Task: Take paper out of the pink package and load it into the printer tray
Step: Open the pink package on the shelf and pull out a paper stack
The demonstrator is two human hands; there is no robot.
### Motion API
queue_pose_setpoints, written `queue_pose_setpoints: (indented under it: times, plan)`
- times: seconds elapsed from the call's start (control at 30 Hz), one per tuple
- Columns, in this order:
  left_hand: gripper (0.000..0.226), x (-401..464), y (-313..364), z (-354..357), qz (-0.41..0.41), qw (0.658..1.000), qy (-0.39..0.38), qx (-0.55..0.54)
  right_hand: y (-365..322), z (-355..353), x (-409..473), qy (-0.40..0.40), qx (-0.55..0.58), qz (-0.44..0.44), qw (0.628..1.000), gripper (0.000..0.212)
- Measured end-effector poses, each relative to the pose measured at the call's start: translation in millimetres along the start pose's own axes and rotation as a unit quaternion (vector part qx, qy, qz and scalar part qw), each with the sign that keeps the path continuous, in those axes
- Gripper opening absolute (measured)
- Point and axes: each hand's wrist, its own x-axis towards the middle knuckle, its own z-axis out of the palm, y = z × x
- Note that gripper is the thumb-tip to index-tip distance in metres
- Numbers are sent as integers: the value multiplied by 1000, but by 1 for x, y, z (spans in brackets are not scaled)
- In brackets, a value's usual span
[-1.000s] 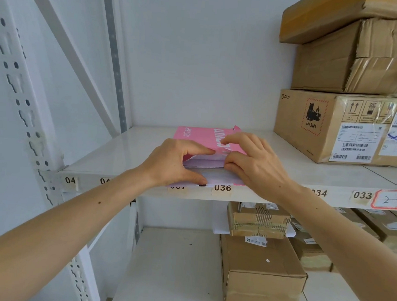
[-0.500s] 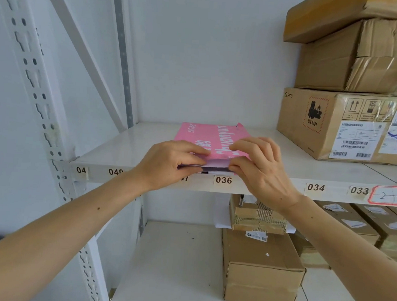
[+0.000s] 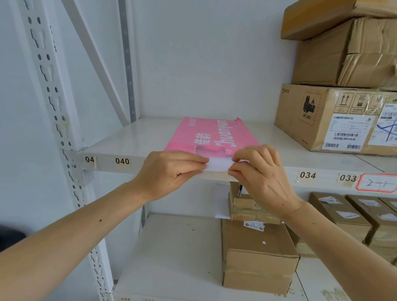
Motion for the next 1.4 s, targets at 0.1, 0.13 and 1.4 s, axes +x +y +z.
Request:
queue_pose_setpoints:
  times: [0.1, 0.13, 1.4]
  plan:
    - [15, -5, 9, -5, -4, 1000, 2, -19, -13, -14, -2, -57, 74, 91, 991, 30]
    - [14, -7, 12, -8, -8, 1000, 1, -28, -18, -20, -2, -78, 111, 163, 977, 43]
    - [15, -15, 73, -45, -694, 523, -112, -482, -61, -74, -9, -187, 332, 711, 591, 19]
